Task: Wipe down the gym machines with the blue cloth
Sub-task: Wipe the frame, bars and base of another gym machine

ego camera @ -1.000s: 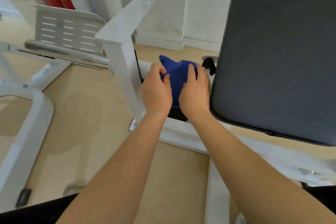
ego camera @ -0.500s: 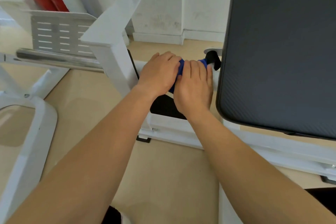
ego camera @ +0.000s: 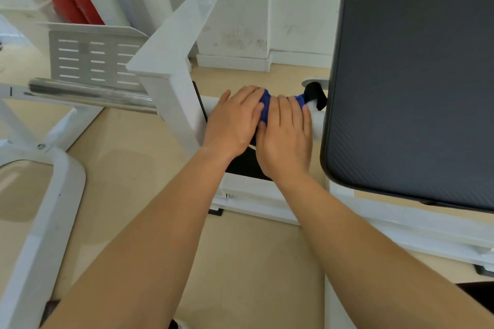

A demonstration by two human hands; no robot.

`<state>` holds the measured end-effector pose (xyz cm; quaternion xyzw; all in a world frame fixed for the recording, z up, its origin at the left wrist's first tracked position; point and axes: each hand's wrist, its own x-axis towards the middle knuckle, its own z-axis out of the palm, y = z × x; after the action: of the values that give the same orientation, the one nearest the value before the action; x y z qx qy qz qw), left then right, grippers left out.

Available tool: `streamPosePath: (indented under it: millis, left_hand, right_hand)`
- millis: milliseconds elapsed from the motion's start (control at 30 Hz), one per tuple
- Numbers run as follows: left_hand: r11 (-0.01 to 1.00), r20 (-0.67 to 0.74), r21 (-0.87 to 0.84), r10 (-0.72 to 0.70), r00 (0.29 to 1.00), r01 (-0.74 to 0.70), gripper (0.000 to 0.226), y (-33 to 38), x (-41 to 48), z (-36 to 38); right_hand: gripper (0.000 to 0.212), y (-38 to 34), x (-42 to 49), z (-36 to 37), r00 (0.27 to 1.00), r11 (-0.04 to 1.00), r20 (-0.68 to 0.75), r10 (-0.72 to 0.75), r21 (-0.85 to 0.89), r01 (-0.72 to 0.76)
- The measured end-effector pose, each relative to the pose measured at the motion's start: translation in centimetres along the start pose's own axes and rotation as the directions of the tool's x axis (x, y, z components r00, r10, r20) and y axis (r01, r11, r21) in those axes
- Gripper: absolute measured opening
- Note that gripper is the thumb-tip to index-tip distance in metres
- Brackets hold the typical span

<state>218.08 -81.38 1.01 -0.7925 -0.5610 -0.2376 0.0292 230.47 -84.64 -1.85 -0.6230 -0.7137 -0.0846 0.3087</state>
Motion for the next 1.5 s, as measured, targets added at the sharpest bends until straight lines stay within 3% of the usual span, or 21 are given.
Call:
streamPosePath:
  millis: [167,267,367,467,567,667,733,833,933,1033,1167,1300,1400,1500]
  left_hand:
    - [0.958,-0.11,-0.244,-0.182,0.977,0.151,0.045,1.5,-2.7,-0.3]
    - [0.935,-0.153,-0.302,-0.242,0.958,0.187,0.051,2.4,-4.5,-1.3]
    - [0.812,-0.031,-0.443,-0.438,0.898,0.381,0.062,3.5,-8.1,-1.6]
    - [0.646,0.161,-0.521,-0.567,0.808,0.557,0.061,4.2,-13.4,-1.0]
    - [0.575,0.318,-0.511,-0.563,0.762,0.639,0.054,4.8,-17.4,-0.1]
    - [0.591,0.382,-0.511,-0.494,0.781,0.624,0.047,5.4,-19.1,0.4]
    - [0.587,0.397,-0.534,-0.461,0.793,0.609,0.047,5.5,-19.6,0.7]
    - [0.563,0.415,-0.547,-0.46,0.785,0.619,0.048,5.4,-19.9,1.6]
    - [0.488,0.467,-0.563,-0.478,0.744,0.667,0.049,4.8,-19.7,3.6]
    - [0.404,0.53,-0.564,-0.491,0.691,0.72,0.05,4.3,-19.1,6.5]
    - [0.387,0.451,-0.569,-0.59,0.669,0.725,0.05,3.7,-17.6,10.9]
    - [0.463,0.309,-0.559,-0.653,0.691,0.688,0.053,2.8,-14.9,15.1]
    - [0.537,0.22,-0.495,-0.683,0.697,0.683,0.056,1.8,-13.0,17.5]
    - [0.709,0.087,-0.352,-0.625,0.776,0.611,0.045,1.6,-12.2,19.2]
  right_hand:
    - [0.069,0.4,-4.7,-0.6,0.984,0.997,0.164,-0.072,0.013,0.071]
    - [0.066,0.2,-7.2,-2.0,0.973,0.989,0.219,-0.07,0.144,0.039]
    - [0.064,0.1,-10.2,-3.4,0.91,0.911,0.414,0.016,0.368,-0.184]
    - [0.066,1.2,-12.9,-3.9,0.826,0.866,0.559,0.072,0.375,-0.329]
    - [0.077,1.9,-14.5,-4.0,0.784,0.882,0.621,0.015,0.361,-0.302]
    - [0.087,2.6,-15.0,-3.5,0.708,0.846,0.703,-0.067,0.416,-0.333]
    - [0.07,3.3,-14.9,-2.9,0.667,0.864,0.736,-0.119,0.407,-0.295]
    - [0.025,4.6,-14.0,-1.6,0.634,0.888,0.759,-0.146,0.383,-0.254]
    - [0.011,6.6,-13.0,-0.6,0.566,0.894,0.816,-0.116,0.334,-0.299]
    - [0.012,9.2,-12.1,0.6,0.564,0.909,0.821,-0.089,0.299,-0.291]
    - [0.02,11.7,-10.9,2.9,0.563,0.898,0.826,-0.03,0.27,-0.347]
    - [0.021,12.8,-9.7,6.5,0.633,0.895,0.772,0.053,0.244,-0.373]
    - [0.031,12.7,-9.4,9.1,0.659,0.903,0.722,0.208,0.118,-0.414]
    - [0.039,11.9,-10.4,10.5,0.771,0.913,0.535,0.346,-0.002,-0.408]
